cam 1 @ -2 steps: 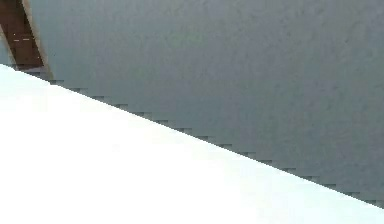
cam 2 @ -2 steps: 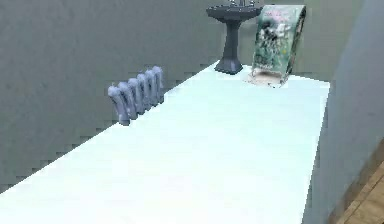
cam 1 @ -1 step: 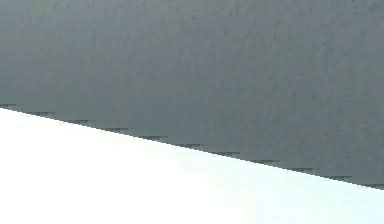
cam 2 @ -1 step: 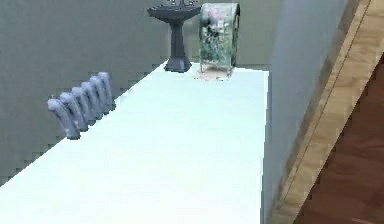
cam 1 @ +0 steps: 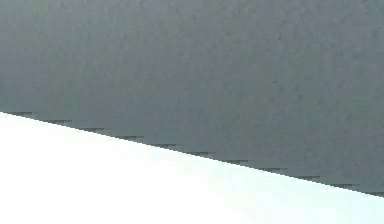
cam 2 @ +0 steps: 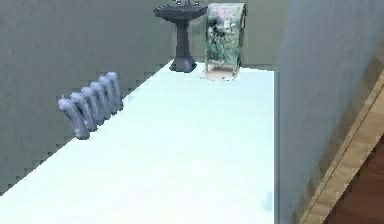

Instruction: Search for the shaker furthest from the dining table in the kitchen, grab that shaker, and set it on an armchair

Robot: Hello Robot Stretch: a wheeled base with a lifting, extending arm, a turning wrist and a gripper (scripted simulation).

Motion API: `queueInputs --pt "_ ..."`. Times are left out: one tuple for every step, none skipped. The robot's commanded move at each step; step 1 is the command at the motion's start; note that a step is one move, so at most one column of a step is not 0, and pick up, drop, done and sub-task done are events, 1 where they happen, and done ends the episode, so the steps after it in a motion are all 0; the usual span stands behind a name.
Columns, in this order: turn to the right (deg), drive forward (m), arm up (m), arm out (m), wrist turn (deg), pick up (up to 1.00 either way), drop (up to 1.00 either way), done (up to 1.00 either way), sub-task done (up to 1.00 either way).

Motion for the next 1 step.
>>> queueInputs --pt "-45.0 0.00 0.00 0.00 0.0 0.00 0.00 0.00 0.00"
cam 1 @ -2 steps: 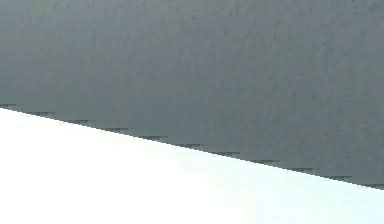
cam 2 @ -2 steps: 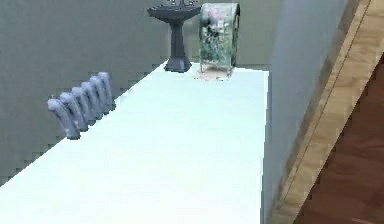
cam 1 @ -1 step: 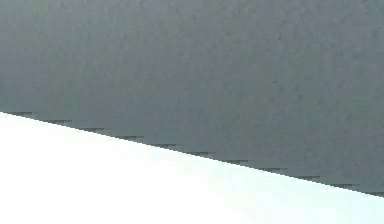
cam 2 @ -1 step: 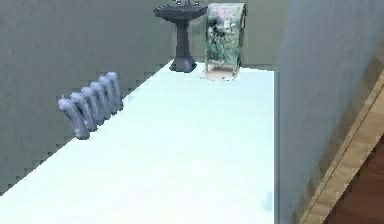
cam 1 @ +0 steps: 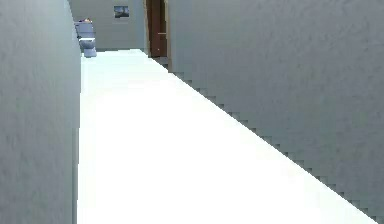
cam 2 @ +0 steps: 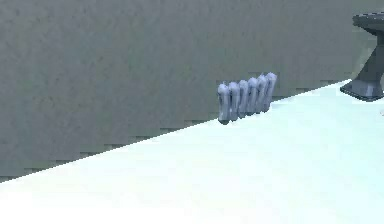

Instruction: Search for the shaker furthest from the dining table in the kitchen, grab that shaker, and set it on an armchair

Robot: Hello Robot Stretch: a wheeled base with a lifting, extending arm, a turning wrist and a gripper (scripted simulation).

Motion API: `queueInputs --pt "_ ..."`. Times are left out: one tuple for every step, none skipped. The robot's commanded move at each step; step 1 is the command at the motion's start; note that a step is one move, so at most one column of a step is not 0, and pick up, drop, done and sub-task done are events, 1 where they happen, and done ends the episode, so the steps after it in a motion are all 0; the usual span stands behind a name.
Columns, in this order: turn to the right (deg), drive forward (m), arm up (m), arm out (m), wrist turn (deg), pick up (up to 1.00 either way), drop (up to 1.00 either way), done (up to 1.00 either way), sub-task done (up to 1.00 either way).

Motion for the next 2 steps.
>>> queueInputs --pt "-9.0 0.00 0.00 0.00 0.0 0.00 0.00 0.00 0.00" --pt "-3.0 0.00 0.00 0.00 0.0 0.00 0.00 0.00 0.00"
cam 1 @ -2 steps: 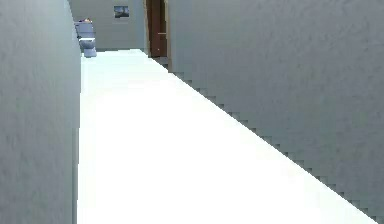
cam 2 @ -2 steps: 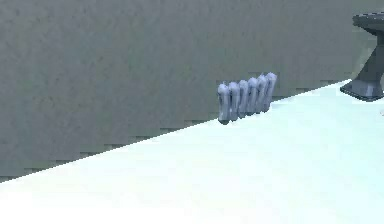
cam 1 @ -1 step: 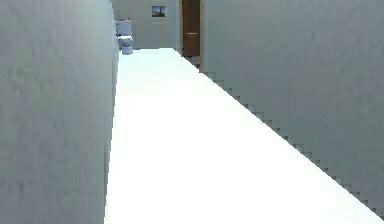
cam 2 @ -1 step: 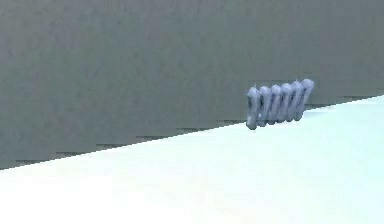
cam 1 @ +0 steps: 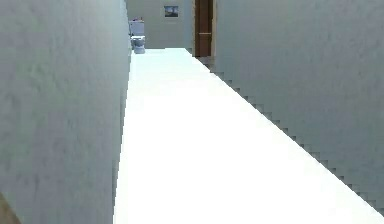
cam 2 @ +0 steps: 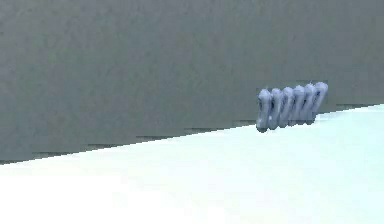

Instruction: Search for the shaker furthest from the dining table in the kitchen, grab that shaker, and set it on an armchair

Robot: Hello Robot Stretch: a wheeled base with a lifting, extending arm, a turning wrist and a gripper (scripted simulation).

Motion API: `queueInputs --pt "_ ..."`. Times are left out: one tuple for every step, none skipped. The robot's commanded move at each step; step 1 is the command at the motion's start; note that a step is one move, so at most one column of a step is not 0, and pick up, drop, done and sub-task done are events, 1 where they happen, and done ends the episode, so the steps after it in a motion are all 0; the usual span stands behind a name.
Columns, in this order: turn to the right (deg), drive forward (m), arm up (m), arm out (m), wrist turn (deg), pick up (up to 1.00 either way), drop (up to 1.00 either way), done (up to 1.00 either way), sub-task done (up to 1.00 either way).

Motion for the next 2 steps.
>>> queueInputs --pt "0.0 1.00 0.00 0.00 0.0 0.00 0.00 0.00 0.00" --pt "0.0 1.00 0.00 0.00 0.0 0.00 0.00 0.00 0.00"
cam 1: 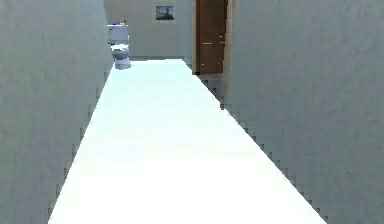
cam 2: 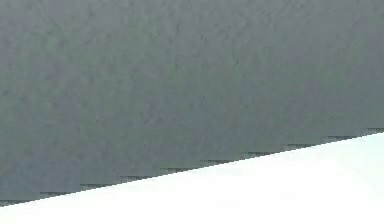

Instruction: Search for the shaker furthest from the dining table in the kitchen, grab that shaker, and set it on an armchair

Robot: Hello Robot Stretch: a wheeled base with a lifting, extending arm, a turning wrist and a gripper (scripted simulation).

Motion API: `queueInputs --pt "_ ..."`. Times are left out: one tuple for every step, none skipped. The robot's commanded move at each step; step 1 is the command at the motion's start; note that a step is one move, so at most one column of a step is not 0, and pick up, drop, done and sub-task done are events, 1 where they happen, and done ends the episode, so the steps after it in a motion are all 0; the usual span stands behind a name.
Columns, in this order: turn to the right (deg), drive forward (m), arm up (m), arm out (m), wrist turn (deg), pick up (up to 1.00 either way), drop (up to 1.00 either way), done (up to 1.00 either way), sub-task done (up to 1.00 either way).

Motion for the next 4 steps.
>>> queueInputs --pt "0.0 1.00 0.00 0.00 0.0 0.00 0.00 0.00 0.00" --pt "0.0 1.00 0.00 0.00 0.0 0.00 0.00 0.00 0.00" --pt "0.0 1.00 0.00 0.00 0.0 0.00 0.00 0.00 0.00" --pt "6.0 0.00 0.00 0.00 0.0 0.00 0.00 0.00 0.00"
